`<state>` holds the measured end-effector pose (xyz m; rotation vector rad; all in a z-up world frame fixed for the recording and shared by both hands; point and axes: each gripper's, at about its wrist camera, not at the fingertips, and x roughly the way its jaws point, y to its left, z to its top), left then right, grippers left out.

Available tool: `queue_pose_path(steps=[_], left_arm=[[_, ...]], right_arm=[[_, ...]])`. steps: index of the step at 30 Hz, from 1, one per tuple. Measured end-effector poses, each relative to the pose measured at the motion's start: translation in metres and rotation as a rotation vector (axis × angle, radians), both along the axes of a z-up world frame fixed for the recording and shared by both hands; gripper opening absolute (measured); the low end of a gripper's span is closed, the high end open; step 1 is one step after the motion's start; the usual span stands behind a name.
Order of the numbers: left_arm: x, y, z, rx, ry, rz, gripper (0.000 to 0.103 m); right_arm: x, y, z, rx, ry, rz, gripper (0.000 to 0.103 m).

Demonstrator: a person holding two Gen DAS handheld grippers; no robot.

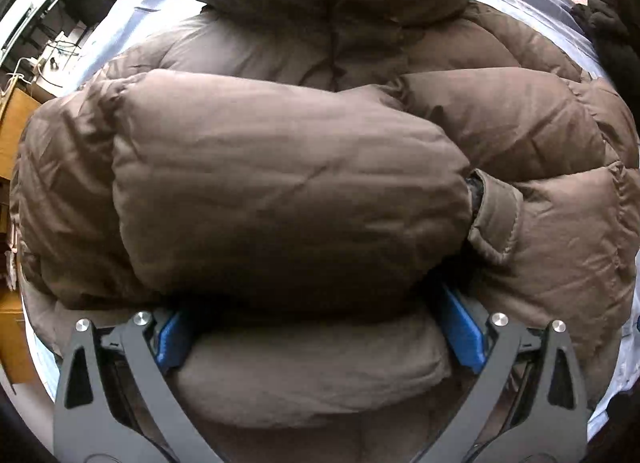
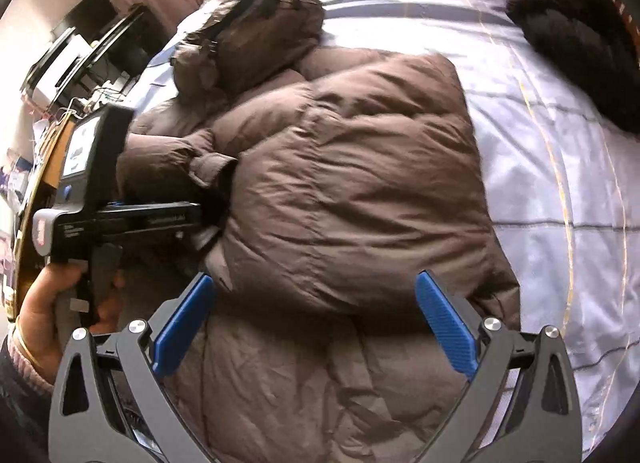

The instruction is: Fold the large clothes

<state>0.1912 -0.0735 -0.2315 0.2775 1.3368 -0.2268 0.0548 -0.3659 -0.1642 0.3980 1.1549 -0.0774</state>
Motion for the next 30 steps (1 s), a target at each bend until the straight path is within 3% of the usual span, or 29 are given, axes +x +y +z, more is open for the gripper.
queue_pose_path(steps=[5,11,14,16,19,21,23,25,28,30], left_arm=[[-0.011,0.010,0.000,-0.053,-0.028,-0.028,0.101],[-0.025,0.016,0.001,-0.054,-0.068,-0.063,0.101],[-0.026,0.014,0.002,-0.021,-0.034,-0.073,0.101],[-0.026,0.009,0.012,-0.043,-0.025,-0.040,0.101],[-0.040,0.010,0.056,-0.162,-0.128,-0.038,0.101],[-0.052,0.007,0.081,-0.143,-0.214,-0.098,0.101],[-0.059,0.008,0.088,-0.114,-0.254,-0.125,0.101],[-0.055,0.017,0.076,-0.140,-0.201,-0.103,0.101],[-0.032,0.034,0.032,-0.158,-0.023,-0.018,0.101],[-0.023,0.040,0.009,-0.180,0.043,0.012,0.101]], right_arm=[[-0.010,-0.013,-0.001,-0.058,0.037,-0.064,0.101],[-0.010,0.003,-0.001,-0.214,0.011,-0.010,0.101],[-0.002,0.004,-0.003,-0.261,-0.016,0.001,0.101],[0.005,0.002,-0.001,-0.250,-0.043,-0.009,0.101],[0.011,0.000,0.004,-0.244,-0.079,-0.026,0.101],[0.017,-0.003,0.003,-0.228,-0.096,-0.029,0.101],[0.024,-0.006,-0.005,-0.216,-0.091,-0.033,0.101],[0.034,-0.010,-0.021,-0.210,-0.061,-0.043,0.101],[0.050,-0.020,-0.062,-0.235,0.046,-0.036,0.102],[0.051,-0.024,-0.078,-0.208,0.042,-0.030,0.102]])
